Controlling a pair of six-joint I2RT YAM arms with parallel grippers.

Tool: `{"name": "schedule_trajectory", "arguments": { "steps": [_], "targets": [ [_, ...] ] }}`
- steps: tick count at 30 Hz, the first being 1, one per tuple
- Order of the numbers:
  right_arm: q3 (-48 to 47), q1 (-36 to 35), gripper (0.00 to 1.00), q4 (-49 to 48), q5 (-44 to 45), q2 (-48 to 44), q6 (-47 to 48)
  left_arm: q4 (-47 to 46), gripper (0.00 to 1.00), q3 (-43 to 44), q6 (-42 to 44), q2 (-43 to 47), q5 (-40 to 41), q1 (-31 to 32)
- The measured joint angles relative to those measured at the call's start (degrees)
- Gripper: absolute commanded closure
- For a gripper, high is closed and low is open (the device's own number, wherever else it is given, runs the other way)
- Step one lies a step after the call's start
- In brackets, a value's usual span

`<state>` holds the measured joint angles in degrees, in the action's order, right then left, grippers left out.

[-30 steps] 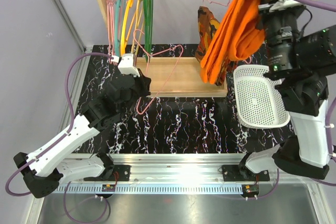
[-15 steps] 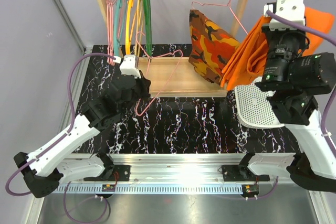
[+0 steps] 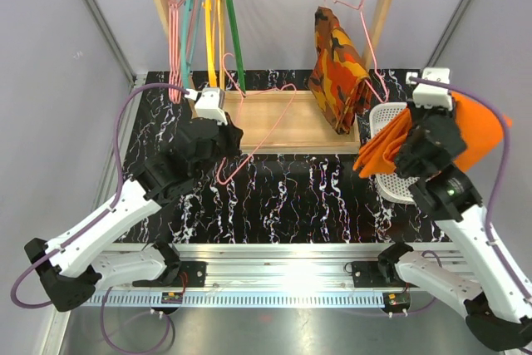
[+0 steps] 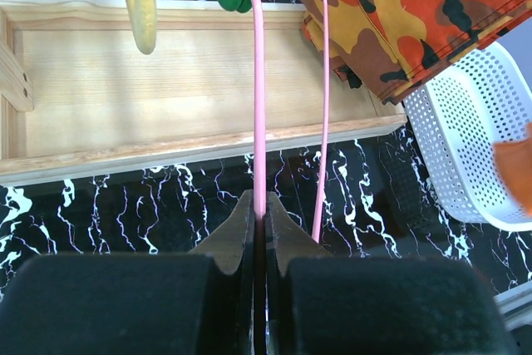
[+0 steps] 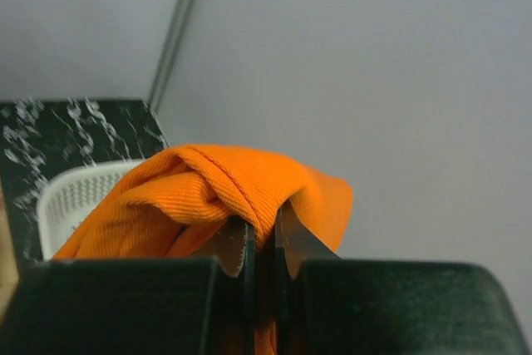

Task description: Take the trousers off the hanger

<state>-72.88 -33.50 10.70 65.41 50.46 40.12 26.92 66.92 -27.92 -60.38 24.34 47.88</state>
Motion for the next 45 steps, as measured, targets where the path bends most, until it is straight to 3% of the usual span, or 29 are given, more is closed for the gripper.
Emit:
{"name": "schedule_trajectory", "arguments": {
  "steps": [5, 9, 21, 31, 45],
  "targets": [
    [13.81, 7.41, 1.00, 0.04, -0.31, -1.53, -8.72, 0.55, 1.00, 0.00, 0.00, -1.05, -0.66, 0.02],
    [20.55, 11.21, 1.00, -3.08, -0.59, -2.21, -10.34, 0.66, 1.00, -0.02, 0.00, -1.22, -1.14, 0.02],
    [17.84, 21.64, 1.00, -7.93, -3.61, 0.98, -4.39, 0.85, 1.00, -0.02, -0.02, -2.75, -2.64, 0.02],
    [18.58, 22.49, 1.00, -7.76, -8.57, -1.79, 3.17, 0.87, 1.00, -0.02, -0.07, -2.86, -4.61, 0.11],
    [20.72, 22.75, 0.99, 3.78, -18.91, 14.25, -9.79, 0.98, 1.00, -1.05, -0.09, -3.43, -5.90, 0.13]
  ]
}}
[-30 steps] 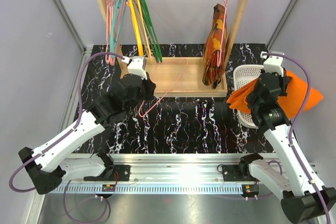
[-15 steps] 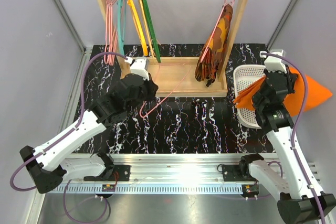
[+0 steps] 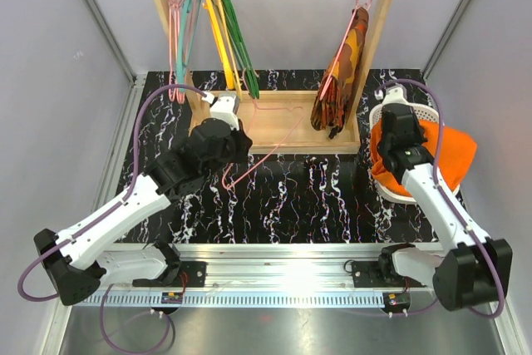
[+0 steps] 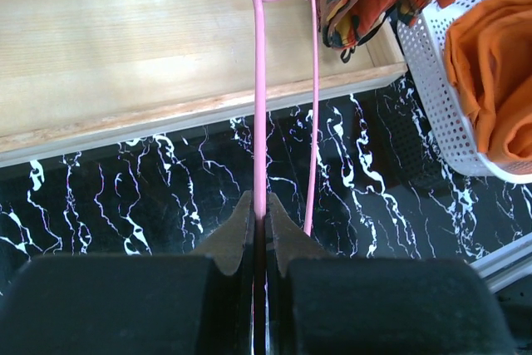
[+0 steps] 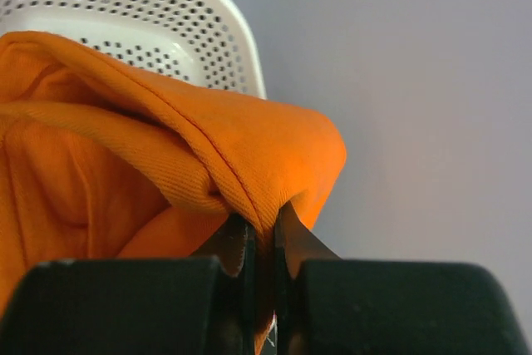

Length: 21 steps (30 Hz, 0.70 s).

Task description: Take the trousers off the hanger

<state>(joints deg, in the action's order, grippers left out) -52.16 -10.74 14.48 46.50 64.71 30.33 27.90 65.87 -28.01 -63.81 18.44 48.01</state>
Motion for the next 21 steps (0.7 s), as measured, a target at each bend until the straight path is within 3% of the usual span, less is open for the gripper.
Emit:
{"name": "schedule_trajectory", "arguments": {
  "steps": [3, 5, 8, 12, 17, 18, 21],
  "targets": [
    [-1.62, 0.00, 0.94, 0.48, -2.86, 4.81, -1.46, 0.61, 1.00, -0.04, 0.02, 0.02, -0.07, 0.04],
    [-2.86, 0.00, 0.85, 0.68, -4.59, 8.09, -2.19, 0.94, 1.00, -0.04, 0.04, 0.07, -0.07, 0.04],
    [-4.85, 0.15, 0.81, 1.11, -7.26, 13.51, -2.91, 1.38, 1.00, -0.04, 0.09, 0.35, -0.07, 0.07],
    [-6.84, 0.79, 0.42, 1.86, -10.10, 18.80, -3.93, 2.45, 1.00, -0.04, 0.17, 1.11, -0.07, 0.07],
    [-11.87, 2.01, 0.20, 7.89, -14.38, 20.39, -8.33, 3.08, 1.00, -0.13, 0.42, 1.95, -0.04, 0.07],
    [-13.68, 2.40, 0.02, 9.20, -16.02, 20.09, -10.16, 3.23, 1.00, -0.20, 0.52, 2.01, -0.04, 0.07],
    [-18.23, 4.13, 0.00, 11.98, -23.02, 17.42, -16.50, 3.32, 1.00, -0.50, 0.59, 2.16, -0.04, 0.07]
  ]
}}
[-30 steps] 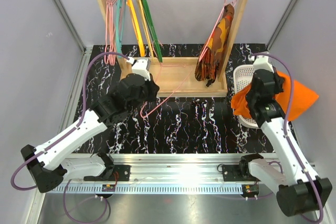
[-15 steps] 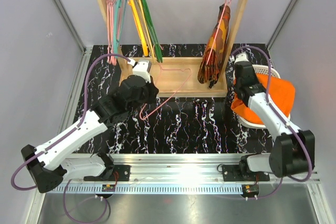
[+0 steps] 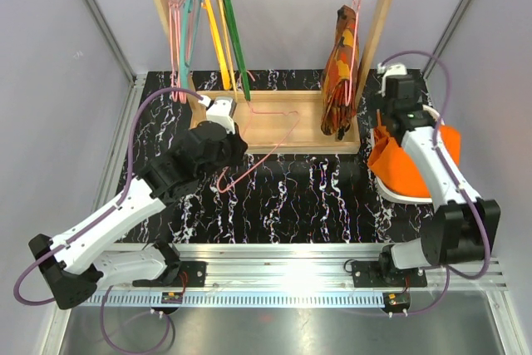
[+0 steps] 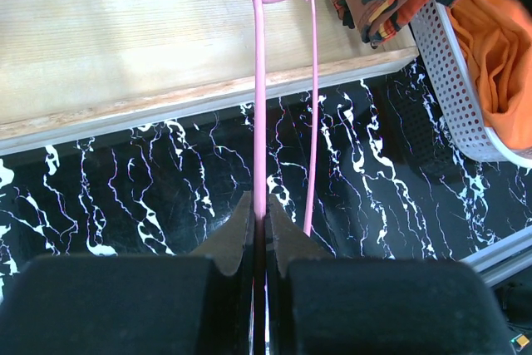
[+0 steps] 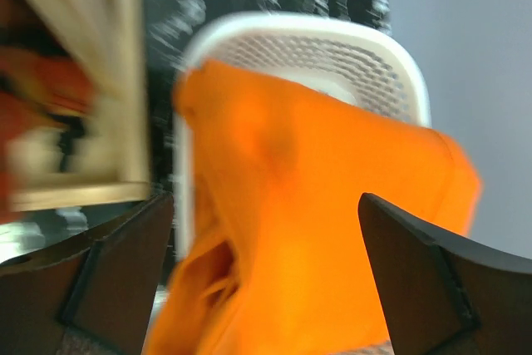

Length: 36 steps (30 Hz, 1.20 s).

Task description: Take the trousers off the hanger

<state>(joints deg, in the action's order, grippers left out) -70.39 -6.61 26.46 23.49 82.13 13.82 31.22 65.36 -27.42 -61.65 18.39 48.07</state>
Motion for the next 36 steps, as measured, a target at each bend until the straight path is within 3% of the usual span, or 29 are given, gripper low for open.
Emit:
{"name": "schedule_trajectory", "arguments": {
  "steps": [6, 12, 24, 29, 36],
  "targets": [
    [-3.48, 9.88, 0.01, 4.09, -17.77, -6.34, -15.80, 0.63, 1.00, -0.17, 0.20, 0.70, 0.04, 0.00],
    [-0.35, 14.34, 0.01, 6.19, -19.10, -0.26, -24.02, 2.12, 1.00, -0.15, 0.48, 2.29, -0.04, 0.00],
    [3.43, 14.03, 0.04, 8.68, -13.03, 16.15, -18.47, 5.33, 1.00, 1.05, 2.58, 2.80, -1.38, 0.00],
    [3.21, 13.84, 0.07, 6.99, -12.66, 17.92, -13.81, 5.60, 1.00, 1.05, 3.06, 2.80, -1.73, 0.00],
    [3.26, 13.46, 0.04, 5.90, -14.91, 16.61, -10.75, 6.40, 1.00, 1.05, 3.50, 2.80, -1.70, 0.00]
  ]
}}
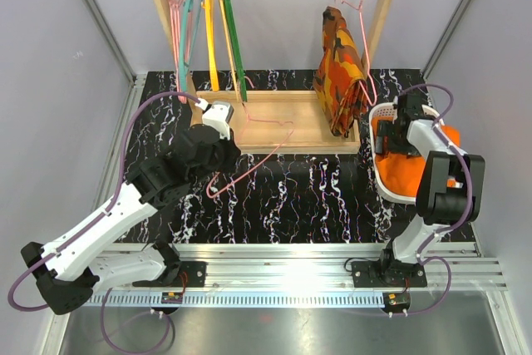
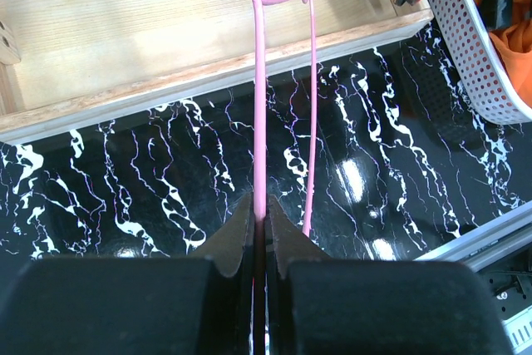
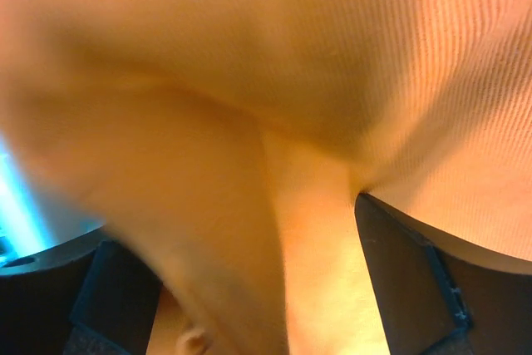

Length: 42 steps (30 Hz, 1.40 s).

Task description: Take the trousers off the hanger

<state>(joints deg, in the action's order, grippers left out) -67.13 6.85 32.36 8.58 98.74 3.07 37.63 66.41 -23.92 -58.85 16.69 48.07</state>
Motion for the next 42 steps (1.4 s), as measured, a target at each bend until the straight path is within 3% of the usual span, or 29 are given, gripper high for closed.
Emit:
{"name": "schedule_trajectory", "arguments": {
  "steps": [6, 10, 11, 14, 18, 23, 30, 35, 42],
  "targets": [
    [-0.17, 1.20, 0.03, -0.72, -8.72, -10.10, -5.40, 0.20, 1.00, 0.00, 0.15, 0.04, 0.02, 0.00],
    [-0.70, 3.87, 0.09, -1.31, -8.87, -16.96, -9.49, 0.20, 1.00, 0.00, 0.15, 0.66, 0.02, 0.00],
    [-0.63, 4.42, 0.19, -1.14, -7.58, -18.10, -11.30, 0.20, 1.00, 0.00, 0.15, 0.81, 0.02, 0.00],
    [0.98, 5.53, 0.36, -0.42, -3.82, -20.09, -16.68, 0.17, 1.00, 0.00, 0.15, 1.05, 0.02, 0.00],
    [8.13, 5.92, 0.42, -0.17, -2.58, -22.16, -22.03, 0.20, 1.00, 0.00, 0.20, 1.09, 0.00, 0.00],
    [9.07, 6.01, 0.39, 1.07, -5.77, -17.25, -23.43, 0.22, 1.00, 0.00, 0.44, 1.88, 0.00, 0.00],
    [1.03, 5.68, 0.40, 4.00, -4.96, 1.66, -18.95, 0.50, 1.00, 0.02, 0.63, 3.67, 0.07, 0.00],
    [-2.40, 4.28, 0.40, 6.97, -4.59, 4.20, -15.43, 1.70, 1.00, 1.18, 0.63, 3.82, -0.02, 0.00],
    [-2.80, 3.96, 0.31, 7.63, -4.76, 1.14, -13.70, 3.58, 1.00, 4.94, 1.01, 2.91, 0.00, 0.02]
  ]
}}
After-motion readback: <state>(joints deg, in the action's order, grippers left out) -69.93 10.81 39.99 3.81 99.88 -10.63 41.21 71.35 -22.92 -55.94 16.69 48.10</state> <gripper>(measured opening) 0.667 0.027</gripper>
